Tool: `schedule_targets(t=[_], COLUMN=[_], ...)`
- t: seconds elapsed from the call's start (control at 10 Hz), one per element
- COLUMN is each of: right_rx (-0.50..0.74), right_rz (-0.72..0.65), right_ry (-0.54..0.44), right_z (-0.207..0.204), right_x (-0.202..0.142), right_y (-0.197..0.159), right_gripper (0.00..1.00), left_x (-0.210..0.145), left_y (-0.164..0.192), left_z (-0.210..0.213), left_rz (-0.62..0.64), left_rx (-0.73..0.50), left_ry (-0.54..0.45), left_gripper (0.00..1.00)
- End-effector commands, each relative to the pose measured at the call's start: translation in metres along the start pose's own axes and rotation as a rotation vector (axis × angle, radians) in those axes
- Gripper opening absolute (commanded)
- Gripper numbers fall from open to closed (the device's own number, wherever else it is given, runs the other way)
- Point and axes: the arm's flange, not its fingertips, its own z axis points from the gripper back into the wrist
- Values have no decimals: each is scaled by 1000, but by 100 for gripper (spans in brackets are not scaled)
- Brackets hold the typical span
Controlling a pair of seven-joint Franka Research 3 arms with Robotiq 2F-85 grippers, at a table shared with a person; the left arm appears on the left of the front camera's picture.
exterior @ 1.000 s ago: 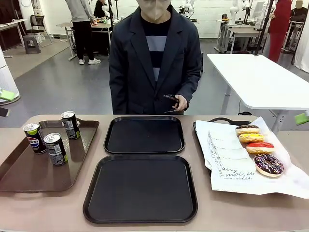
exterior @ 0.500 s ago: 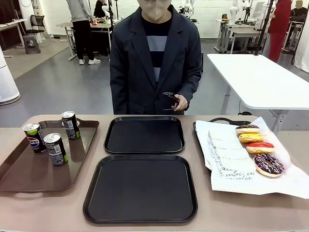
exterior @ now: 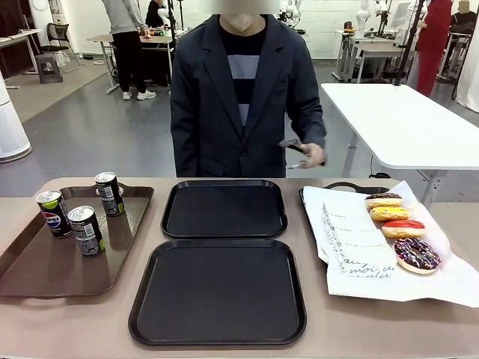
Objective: Set up donuts and drinks on trays.
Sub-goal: Pick up one Pepsi coke and place it on the Flat Tray.
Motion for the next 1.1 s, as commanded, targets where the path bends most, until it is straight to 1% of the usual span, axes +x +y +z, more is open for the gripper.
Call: schedule_targets(t=[0.0, 1.0], right_rx=[18, 18], right_rz=[14, 14], right_ry=[-6, -6], right_z=[0, 0], right_x=[2, 2], right_y=[3, 3], right_gripper=[100, 100], left_x=[-2, -2], left_y=[5, 5], left_z=[4, 4], left_rz=[23, 23], left_rx=[-42, -42], left_ry=[-26, -26], left_gripper=[100, 100])
